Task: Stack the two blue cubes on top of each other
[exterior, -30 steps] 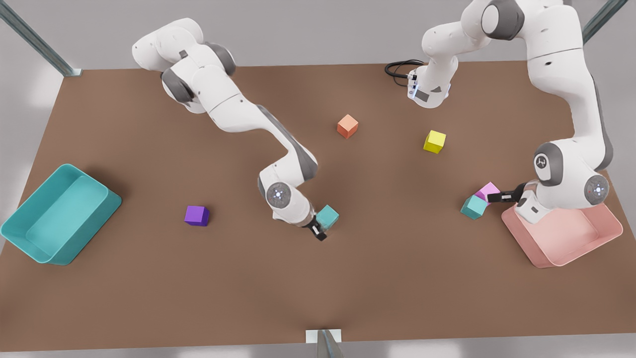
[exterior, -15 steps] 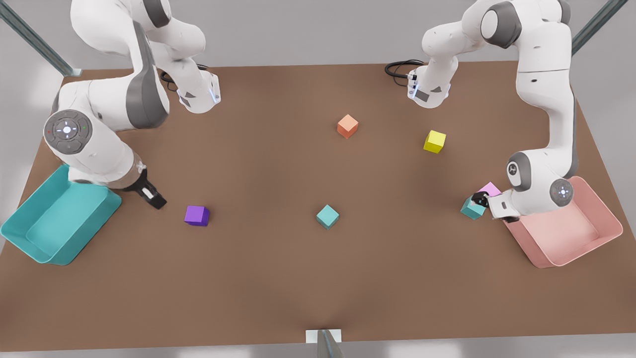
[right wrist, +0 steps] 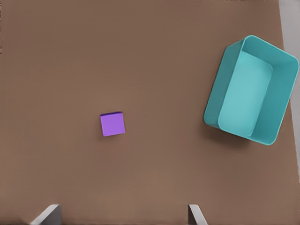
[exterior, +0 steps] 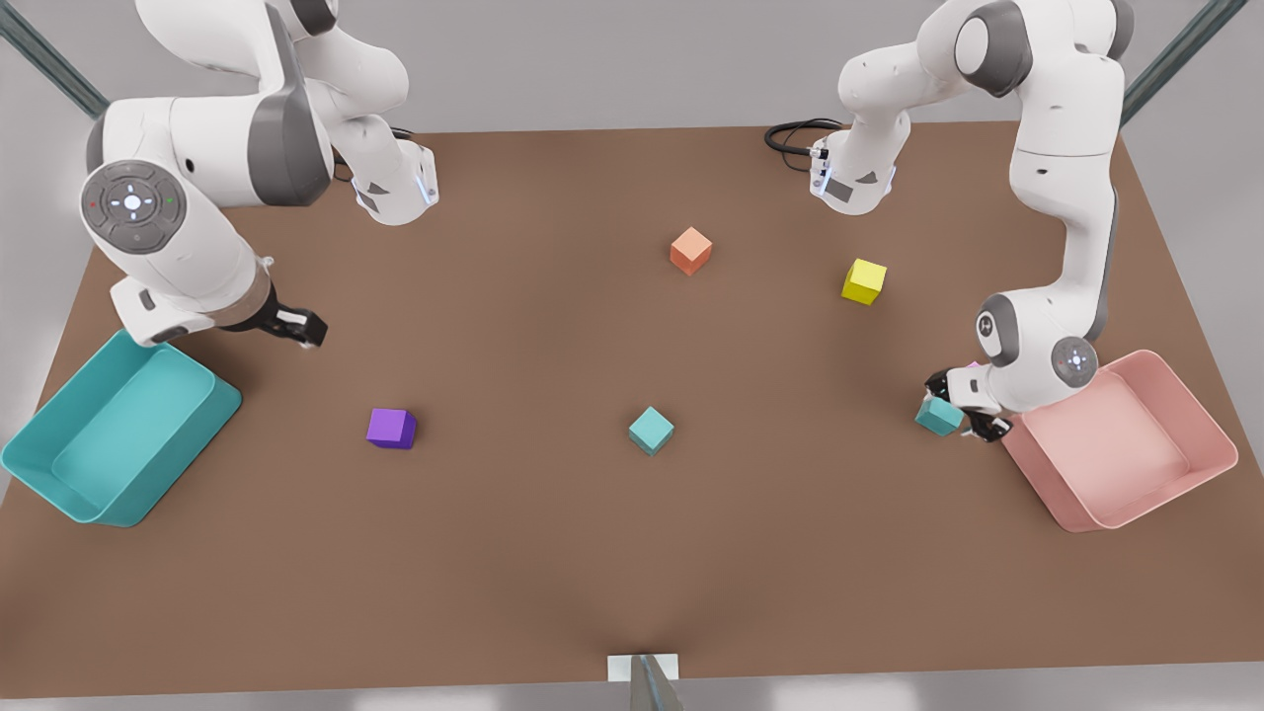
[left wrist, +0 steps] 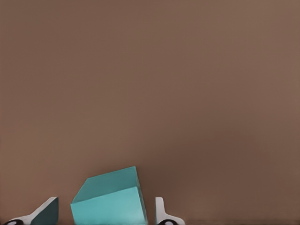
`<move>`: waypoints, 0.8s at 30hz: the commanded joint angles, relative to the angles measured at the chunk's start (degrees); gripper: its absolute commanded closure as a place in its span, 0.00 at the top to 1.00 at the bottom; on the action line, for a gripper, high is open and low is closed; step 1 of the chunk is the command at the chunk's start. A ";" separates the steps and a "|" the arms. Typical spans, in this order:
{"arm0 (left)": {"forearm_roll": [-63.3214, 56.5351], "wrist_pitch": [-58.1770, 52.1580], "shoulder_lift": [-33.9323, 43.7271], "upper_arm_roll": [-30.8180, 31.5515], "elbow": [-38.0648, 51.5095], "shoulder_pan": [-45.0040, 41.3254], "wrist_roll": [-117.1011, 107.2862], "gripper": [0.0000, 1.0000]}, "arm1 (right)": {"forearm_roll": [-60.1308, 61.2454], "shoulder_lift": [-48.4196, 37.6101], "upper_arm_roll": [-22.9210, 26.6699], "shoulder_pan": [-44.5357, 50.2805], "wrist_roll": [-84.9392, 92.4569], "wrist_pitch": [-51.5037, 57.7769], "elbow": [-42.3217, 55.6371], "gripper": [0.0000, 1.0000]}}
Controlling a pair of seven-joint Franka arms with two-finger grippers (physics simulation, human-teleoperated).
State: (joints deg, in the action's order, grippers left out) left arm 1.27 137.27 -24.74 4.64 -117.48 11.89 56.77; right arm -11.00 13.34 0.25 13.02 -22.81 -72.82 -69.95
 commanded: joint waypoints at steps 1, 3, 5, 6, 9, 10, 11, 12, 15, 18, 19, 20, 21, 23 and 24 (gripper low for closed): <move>-0.13 1.42 0.04 -0.07 -0.11 -0.11 -1.22 1.00 | -0.34 -0.07 0.02 -0.01 22.90 0.66 -0.18 1.00; -0.13 1.51 -0.31 -0.07 -0.11 -0.02 -1.31 1.00 | -0.42 -0.07 0.10 0.34 22.81 0.66 -0.45 1.00; -0.13 1.07 -0.31 -0.68 -0.11 0.15 -7.01 1.00 | -0.42 -0.07 0.19 0.34 22.81 0.66 -0.45 1.00; -0.13 -1.11 -0.23 -0.95 -0.11 0.15 -13.75 1.00 | -0.42 -0.07 0.28 0.34 22.81 0.66 -0.54 1.00; -0.13 -1.83 -0.23 -1.65 -0.11 -0.11 -16.95 1.00 | -0.34 0.11 0.28 0.34 22.64 0.66 -0.80 1.00; -0.13 -2.00 -0.23 -1.65 -0.11 -0.72 -19.50 1.00 | -0.34 0.20 0.28 0.34 22.46 0.66 -0.89 1.00; -0.13 -2.00 -0.31 -1.65 -0.11 -0.73 -19.68 1.00 | -0.34 0.28 0.28 0.34 22.37 0.66 -1.33 1.00; -0.13 -2.00 -0.31 -1.56 -0.11 -1.08 -19.76 1.00 | -0.34 0.28 0.28 0.34 22.20 0.66 -1.33 1.00; -0.13 -2.00 -0.93 -1.65 -0.11 -1.34 -19.68 1.00 | -0.16 0.37 0.28 0.34 22.20 0.66 -1.42 1.00; -0.13 -2.00 -1.37 -1.65 -0.11 -1.08 -19.68 1.00 | -0.16 0.37 0.28 0.34 22.11 0.66 -1.42 1.00; -0.13 -2.00 -1.37 -1.65 -0.11 -1.08 -19.68 1.00 | -0.16 0.37 0.28 0.34 22.11 0.57 -1.42 1.00; -0.13 -2.00 -1.63 -1.65 -0.11 -0.99 -19.68 1.00 | -0.07 0.37 0.37 0.34 22.11 0.66 -1.42 1.00; -0.13 -2.00 -1.81 -1.65 -0.11 -0.99 -19.68 1.00 | -0.07 0.37 0.37 0.34 22.11 0.66 -1.42 1.00; -0.13 -1.83 -2.95 -1.74 -0.11 -0.99 -19.68 1.00 | -0.16 0.37 0.37 0.34 22.20 0.66 -1.42 1.00; -0.13 -1.65 -3.65 -1.74 -0.11 -0.99 -19.76 1.00 | -0.16 0.37 0.63 0.34 22.20 0.66 -1.33 1.00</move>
State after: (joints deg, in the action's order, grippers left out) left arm 1.19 135.48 -28.21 2.91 -117.58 10.90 44.02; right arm -11.17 13.78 0.78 13.41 -6.37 -72.20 -71.33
